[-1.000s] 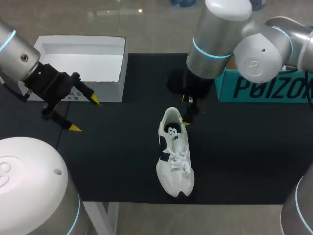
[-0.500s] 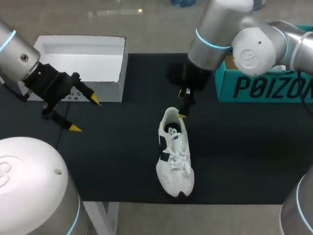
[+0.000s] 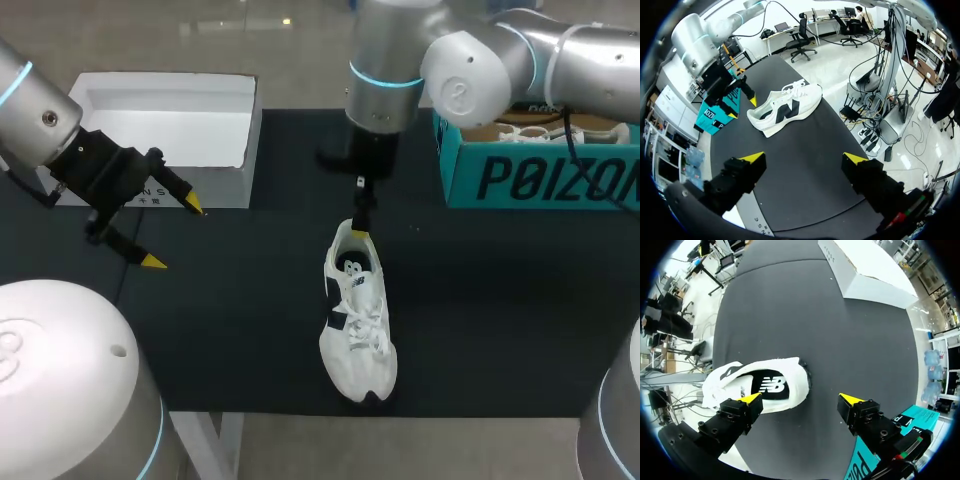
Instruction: Take the shoe out of the shoebox, open the shoe tongue, remove and reinsert the insole, then place the shoe into the shoebox
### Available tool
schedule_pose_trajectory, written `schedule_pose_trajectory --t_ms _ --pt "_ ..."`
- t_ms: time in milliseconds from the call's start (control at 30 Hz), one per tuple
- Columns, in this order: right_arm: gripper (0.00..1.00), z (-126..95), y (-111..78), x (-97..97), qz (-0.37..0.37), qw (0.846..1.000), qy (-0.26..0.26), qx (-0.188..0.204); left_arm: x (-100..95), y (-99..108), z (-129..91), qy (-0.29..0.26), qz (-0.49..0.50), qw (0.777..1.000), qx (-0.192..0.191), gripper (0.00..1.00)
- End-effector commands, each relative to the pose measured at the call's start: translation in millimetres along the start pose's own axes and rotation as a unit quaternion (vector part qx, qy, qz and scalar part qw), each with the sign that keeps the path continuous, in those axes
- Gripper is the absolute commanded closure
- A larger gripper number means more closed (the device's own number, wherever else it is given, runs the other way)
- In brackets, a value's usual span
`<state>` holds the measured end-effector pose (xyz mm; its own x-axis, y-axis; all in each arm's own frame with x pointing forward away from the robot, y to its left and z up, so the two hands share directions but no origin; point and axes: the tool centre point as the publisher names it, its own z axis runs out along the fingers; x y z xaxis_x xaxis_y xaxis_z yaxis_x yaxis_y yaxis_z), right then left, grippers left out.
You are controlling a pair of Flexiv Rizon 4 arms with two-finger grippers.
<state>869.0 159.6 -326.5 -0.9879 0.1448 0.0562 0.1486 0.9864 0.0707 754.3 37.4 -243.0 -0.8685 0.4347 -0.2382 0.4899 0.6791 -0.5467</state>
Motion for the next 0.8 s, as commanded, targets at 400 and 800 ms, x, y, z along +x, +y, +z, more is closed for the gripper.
schedule_pose_trajectory --t_ms 400,800 --pt "0.0 29 6.4 -7.9 -0.003 1.0 0.021 0.007 -0.5 0 0 0.001 0.0 1.0 -0.002 0.0" --pt "0.0 41 8.7 -6.6 0.001 0.999 0.031 0.008 -0.5 0 0 0.001 0.0 1.0 -0.002 0.0"
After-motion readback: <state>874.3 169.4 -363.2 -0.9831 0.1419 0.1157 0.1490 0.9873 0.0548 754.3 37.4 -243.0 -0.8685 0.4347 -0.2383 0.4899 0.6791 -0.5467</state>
